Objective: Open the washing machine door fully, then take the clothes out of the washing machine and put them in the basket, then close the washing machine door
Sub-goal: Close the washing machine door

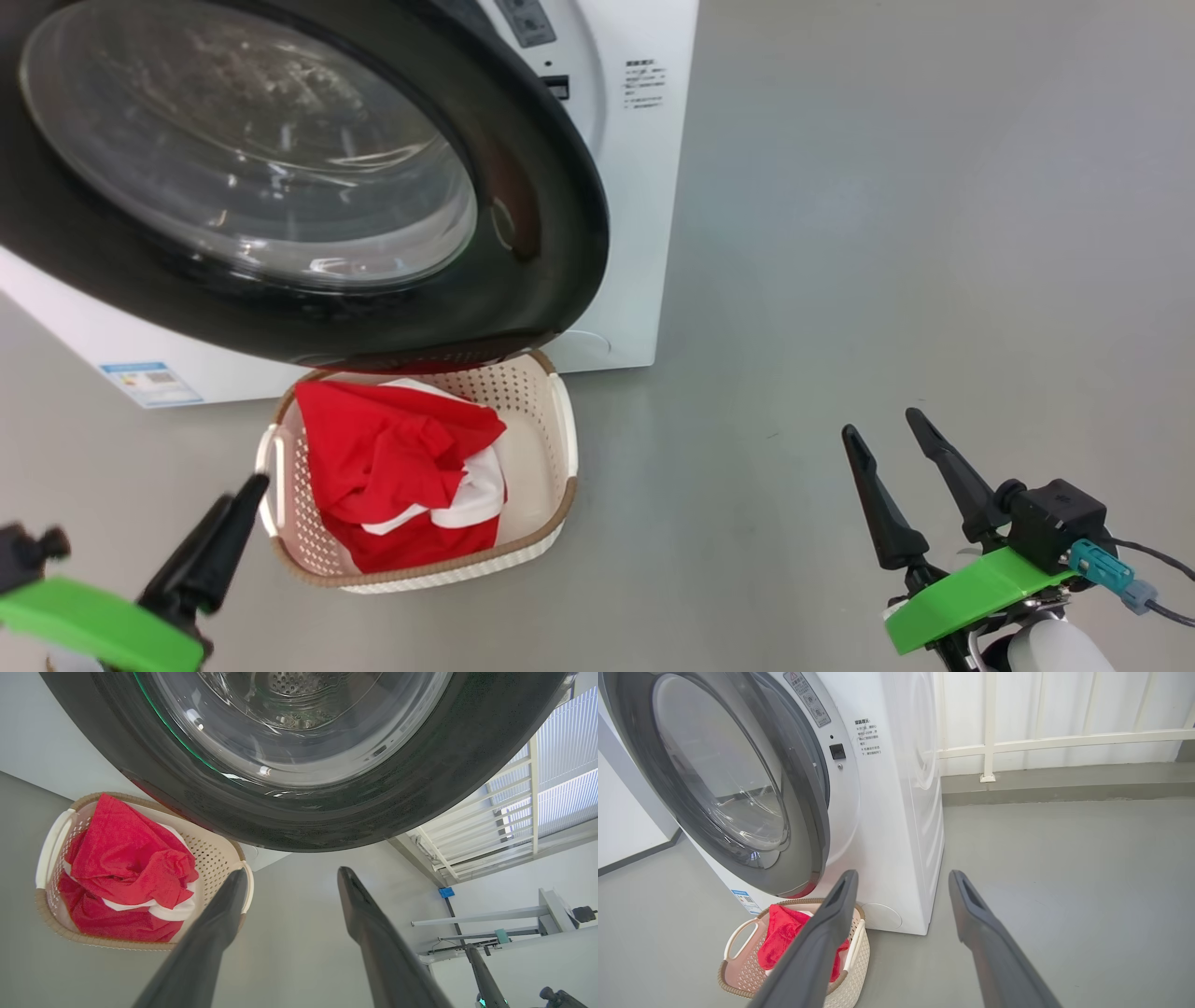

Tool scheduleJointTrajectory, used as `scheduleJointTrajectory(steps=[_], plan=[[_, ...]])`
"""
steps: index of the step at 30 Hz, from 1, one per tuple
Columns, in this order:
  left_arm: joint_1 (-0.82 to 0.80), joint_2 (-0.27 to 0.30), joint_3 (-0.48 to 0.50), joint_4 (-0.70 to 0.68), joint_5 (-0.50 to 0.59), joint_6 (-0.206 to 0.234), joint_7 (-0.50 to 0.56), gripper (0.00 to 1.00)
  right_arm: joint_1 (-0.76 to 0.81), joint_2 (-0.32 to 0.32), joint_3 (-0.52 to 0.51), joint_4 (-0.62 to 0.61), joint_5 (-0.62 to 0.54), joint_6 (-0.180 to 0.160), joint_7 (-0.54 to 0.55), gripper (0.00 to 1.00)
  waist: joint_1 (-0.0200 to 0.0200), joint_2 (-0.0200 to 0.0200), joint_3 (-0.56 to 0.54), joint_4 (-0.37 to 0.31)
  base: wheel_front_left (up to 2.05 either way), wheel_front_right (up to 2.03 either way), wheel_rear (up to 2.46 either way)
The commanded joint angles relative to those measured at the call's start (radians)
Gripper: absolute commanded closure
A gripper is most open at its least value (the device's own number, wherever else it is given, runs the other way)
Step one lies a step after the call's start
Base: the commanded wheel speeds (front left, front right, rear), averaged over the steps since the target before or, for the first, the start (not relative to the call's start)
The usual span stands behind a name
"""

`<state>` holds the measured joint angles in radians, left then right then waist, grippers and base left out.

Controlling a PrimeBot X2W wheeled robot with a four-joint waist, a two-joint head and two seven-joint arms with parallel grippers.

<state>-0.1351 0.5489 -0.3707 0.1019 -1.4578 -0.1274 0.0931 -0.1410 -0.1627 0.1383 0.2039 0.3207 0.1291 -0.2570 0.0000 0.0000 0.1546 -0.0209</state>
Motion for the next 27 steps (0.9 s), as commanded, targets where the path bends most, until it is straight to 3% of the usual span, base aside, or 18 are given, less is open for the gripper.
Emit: scheduleJointTrajectory(steps=[1,11,16,27], plan=[[-0.013,0.051,0.031,-0.008,0.020,-0.003,-0.025,0.00,0.003,-0.008,0.015,-0.022,0.017,0.002,-0.005,0.00,0.0000,0.0000,-0.003,-0.010,0.00,0.00,0.00],[0.041,0.087,-0.100,0.080,0.133,-0.003,-0.289,0.00,0.020,-0.007,0.007,-0.027,0.020,0.002,-0.005,0.00,0.0000,0.0000,-0.017,-0.069,0.00,0.00,0.00],[0.043,0.079,-0.115,0.134,0.194,-0.003,-0.350,0.00,0.025,-0.010,0.001,-0.035,0.021,0.002,-0.005,0.00,0.0000,0.0000,-0.018,-0.094,0.00,0.00,0.00],[0.115,-0.066,0.116,0.146,0.496,-0.003,-0.355,0.00,0.035,-0.011,-0.016,-0.047,0.016,0.002,-0.005,0.00,0.0000,0.0000,-0.026,-0.124,0.00,0.00,0.00]])
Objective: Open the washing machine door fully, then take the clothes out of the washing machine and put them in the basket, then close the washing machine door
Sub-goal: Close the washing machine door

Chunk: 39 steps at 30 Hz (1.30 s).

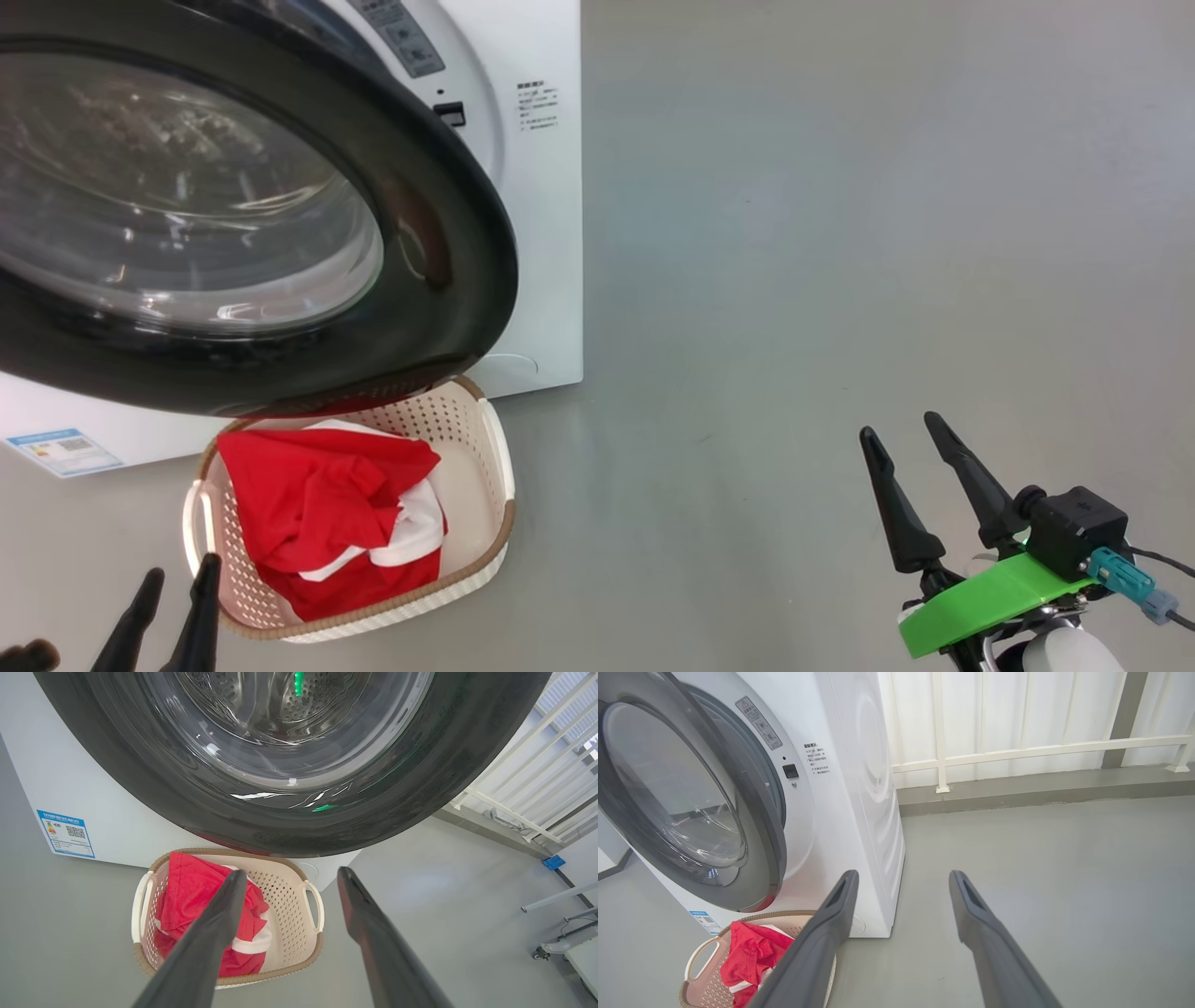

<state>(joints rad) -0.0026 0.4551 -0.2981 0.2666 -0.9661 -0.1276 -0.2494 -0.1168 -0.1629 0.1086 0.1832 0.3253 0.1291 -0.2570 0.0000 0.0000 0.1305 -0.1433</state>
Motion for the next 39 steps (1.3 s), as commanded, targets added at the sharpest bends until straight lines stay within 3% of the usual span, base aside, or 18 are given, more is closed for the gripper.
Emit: scheduleJointTrajectory(steps=[1,9,18,33,39], plan=[[-0.009,0.012,0.067,-0.025,0.032,-0.003,-0.012,0.00,0.011,-0.011,0.012,-0.027,0.012,0.002,-0.005,0.00,0.0000,0.0000,-0.003,-0.003,0.00,0.00,0.00],[0.045,-0.098,0.220,-0.087,0.245,-0.003,-0.012,0.00,0.016,-0.014,0.004,-0.032,0.013,0.002,-0.005,0.00,0.0000,0.0000,-0.015,-0.003,0.00,0.00,0.00],[0.060,-0.173,0.320,-0.152,0.409,-0.003,-0.012,0.00,0.019,-0.021,-0.005,-0.037,0.012,0.002,-0.005,0.00,0.0000,0.0000,-0.021,0.003,0.00,0.00,0.00],[0.080,-0.275,0.397,-0.198,0.542,-0.003,-0.012,0.00,0.034,-0.017,-0.022,-0.041,0.008,0.002,-0.005,0.00,0.0000,0.0000,-0.020,0.019,0.00,0.00,0.00],[0.083,-0.283,0.386,-0.196,0.542,-0.003,-0.012,0.00,0.037,-0.018,-0.021,-0.039,0.009,0.002,-0.005,0.00,0.0000,0.0000,-0.022,0.023,0.00,0.00,0.00]])
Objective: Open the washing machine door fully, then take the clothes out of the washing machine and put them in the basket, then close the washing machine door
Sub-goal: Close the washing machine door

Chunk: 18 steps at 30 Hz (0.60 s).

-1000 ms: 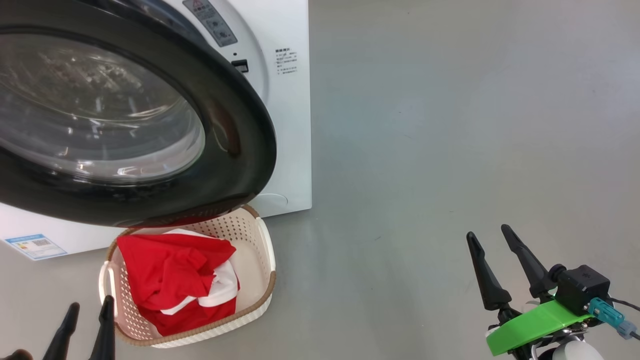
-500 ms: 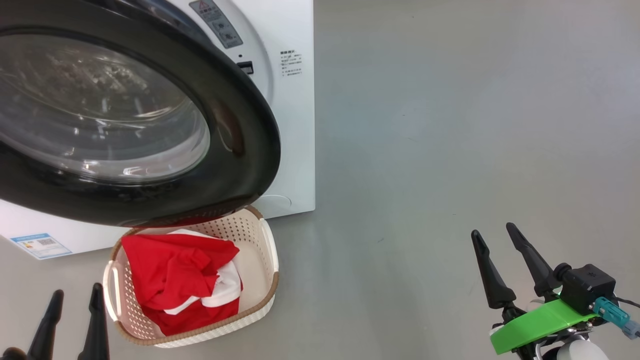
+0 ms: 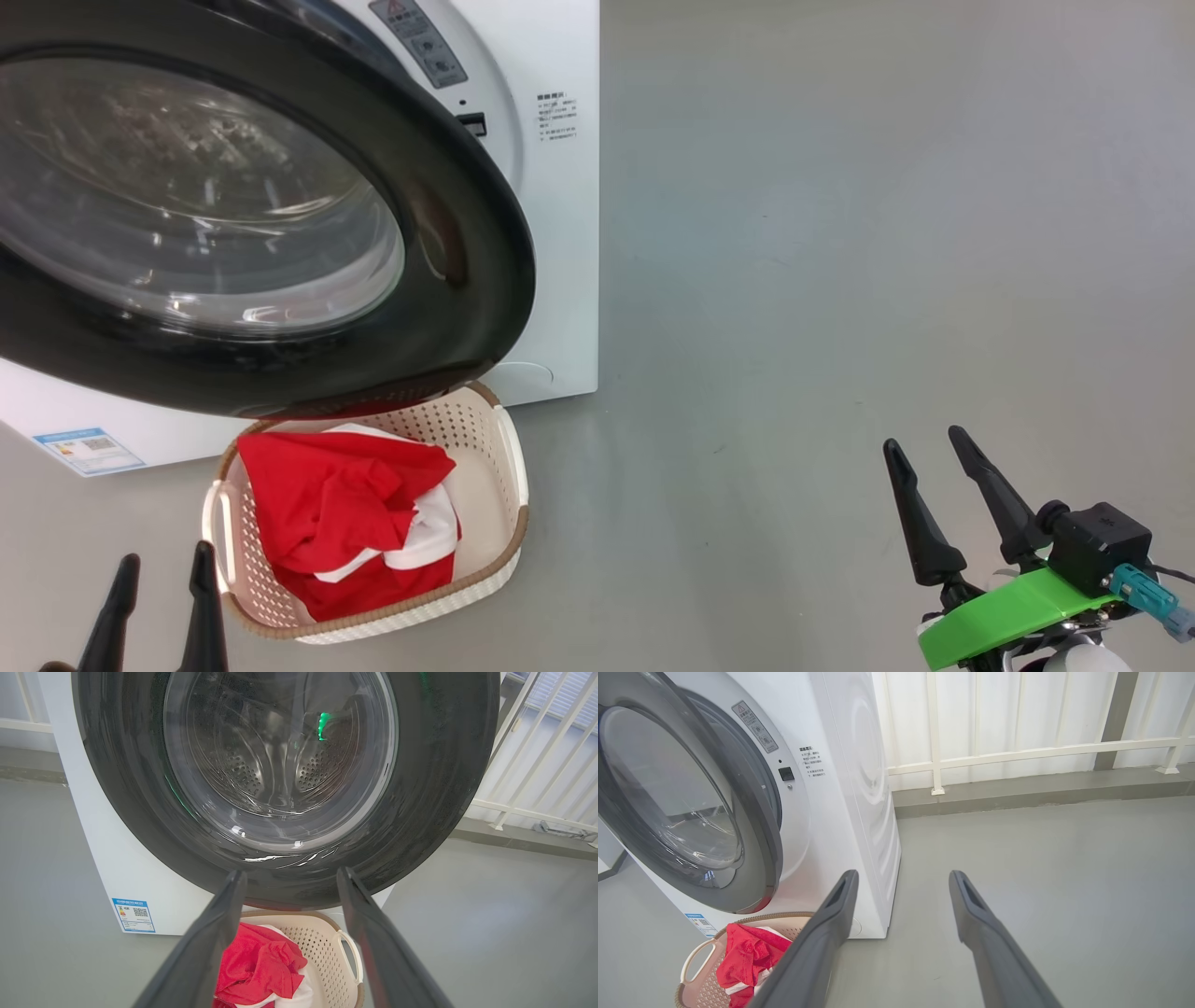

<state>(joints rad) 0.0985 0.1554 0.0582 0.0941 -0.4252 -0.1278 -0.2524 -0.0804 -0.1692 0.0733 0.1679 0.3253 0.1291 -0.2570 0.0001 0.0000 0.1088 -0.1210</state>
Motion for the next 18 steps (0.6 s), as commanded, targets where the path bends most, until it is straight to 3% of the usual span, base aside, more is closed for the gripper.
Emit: scheduleJointTrajectory(steps=[1,18], plan=[[-0.018,0.018,0.026,-0.023,0.001,-0.003,-0.009,0.00,0.001,-0.012,0.015,-0.024,0.008,0.002,-0.005,0.00,-0.0001,0.0000,-0.002,0.001,0.00,0.00,0.00],[-0.033,0.015,0.003,-0.010,-0.002,-0.003,-0.009,0.00,0.001,-0.017,0.018,-0.025,0.012,0.002,-0.005,0.00,-0.0001,0.0000,0.000,0.023,0.00,0.00,0.00]])
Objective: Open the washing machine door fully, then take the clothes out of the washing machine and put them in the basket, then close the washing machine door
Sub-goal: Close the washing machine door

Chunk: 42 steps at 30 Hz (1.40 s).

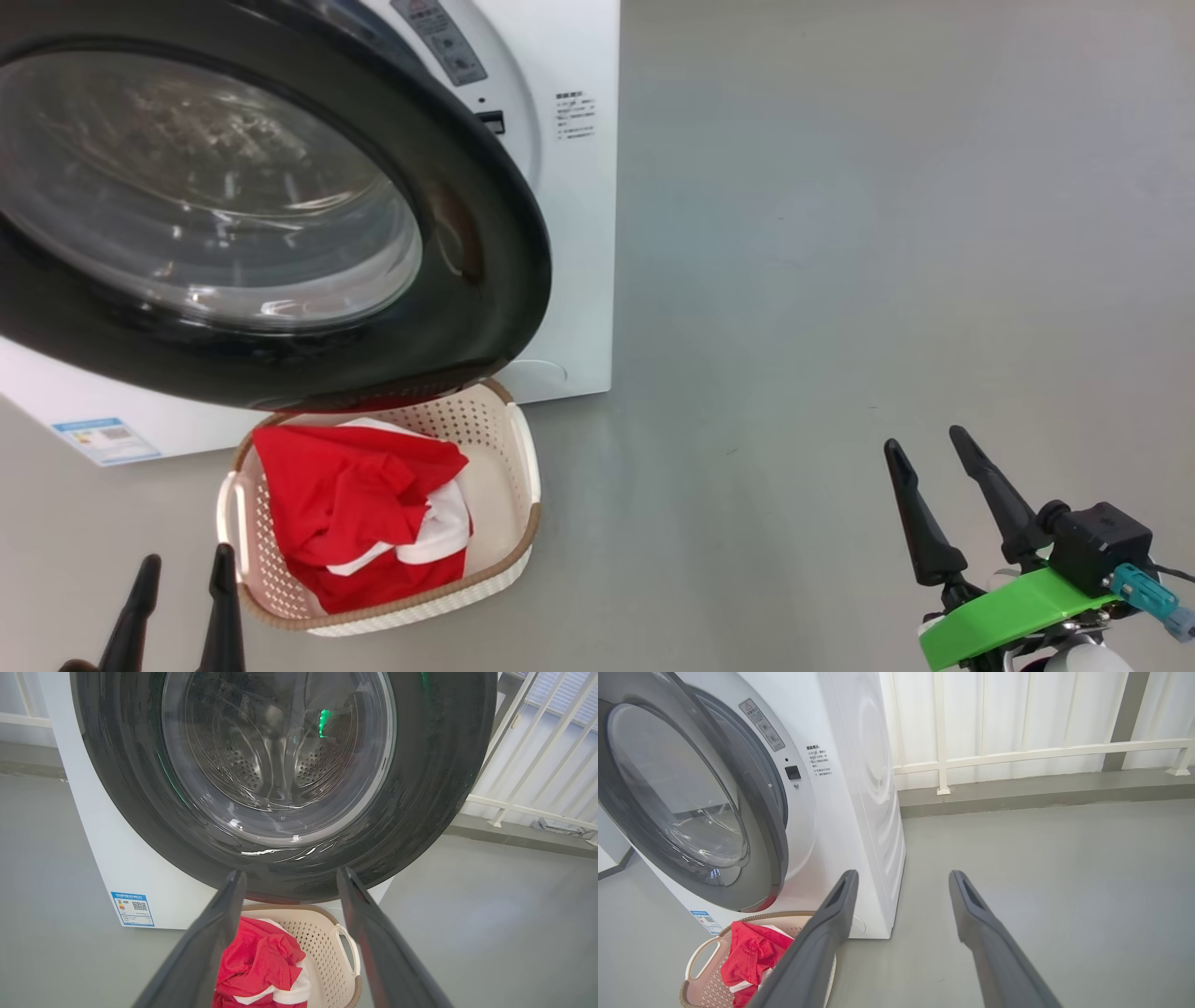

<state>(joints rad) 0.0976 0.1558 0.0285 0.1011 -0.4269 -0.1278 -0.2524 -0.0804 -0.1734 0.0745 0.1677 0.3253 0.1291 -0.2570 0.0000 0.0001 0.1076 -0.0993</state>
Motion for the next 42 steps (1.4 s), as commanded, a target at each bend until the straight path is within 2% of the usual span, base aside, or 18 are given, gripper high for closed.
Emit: scheduleJointTrajectory(steps=[1,2,3,4,5,16,26,42], plan=[[-0.034,0.014,0.030,-0.017,0.002,-0.003,-0.009,0.00,0.001,-0.012,0.020,-0.025,0.014,0.002,-0.005,0.00,0.0000,-0.0001,0.002,0.006,0.00,0.00,0.00],[-0.036,0.013,0.026,-0.017,0.003,-0.003,-0.009,0.00,0.000,-0.013,0.023,-0.026,0.017,0.002,-0.005,0.00,0.0000,-0.0001,0.003,0.013,0.00,0.00,0.00],[-0.039,0.012,0.022,-0.018,0.005,-0.003,-0.009,0.00,-0.002,-0.014,0.028,-0.026,0.020,0.002,-0.005,0.56,0.0000,-0.0001,0.005,0.019,0.00,0.00,0.00],[-0.042,0.011,0.018,-0.018,0.007,-0.003,-0.009,0.00,-0.004,-0.016,0.034,-0.026,0.023,0.002,-0.005,0.91,0.0000,-0.0001,0.007,0.026,0.00,0.00,0.00],[-0.045,0.009,0.015,-0.019,0.009,-0.003,-0.009,0.00,-0.008,-0.017,0.042,-0.025,0.026,0.002,-0.005,1.00,0.0000,-0.0001,0.009,0.035,0.00,0.00,0.00],[-0.082,-0.017,-0.049,-0.027,0.013,-0.003,-0.009,0.00,-0.116,-0.006,0.142,-0.007,0.037,0.002,-0.005,1.00,0.0000,-0.0001,0.049,0.160,0.00,0.00,0.00],[-0.176,-0.036,-0.110,-0.037,-0.008,-0.003,-0.009,0.00,-0.294,-0.001,0.230,0.032,0.039,0.002,-0.005,1.00,0.0000,-0.0001,0.155,0.280,0.00,0.00,0.00],[-0.286,-0.064,-0.167,-0.037,-0.024,-0.003,-0.009,0.00,-0.530,-0.003,0.276,0.157,0.042,0.002,-0.005,1.00,0.0000,-0.0001,0.264,0.374,0.00,0.00,0.00]])
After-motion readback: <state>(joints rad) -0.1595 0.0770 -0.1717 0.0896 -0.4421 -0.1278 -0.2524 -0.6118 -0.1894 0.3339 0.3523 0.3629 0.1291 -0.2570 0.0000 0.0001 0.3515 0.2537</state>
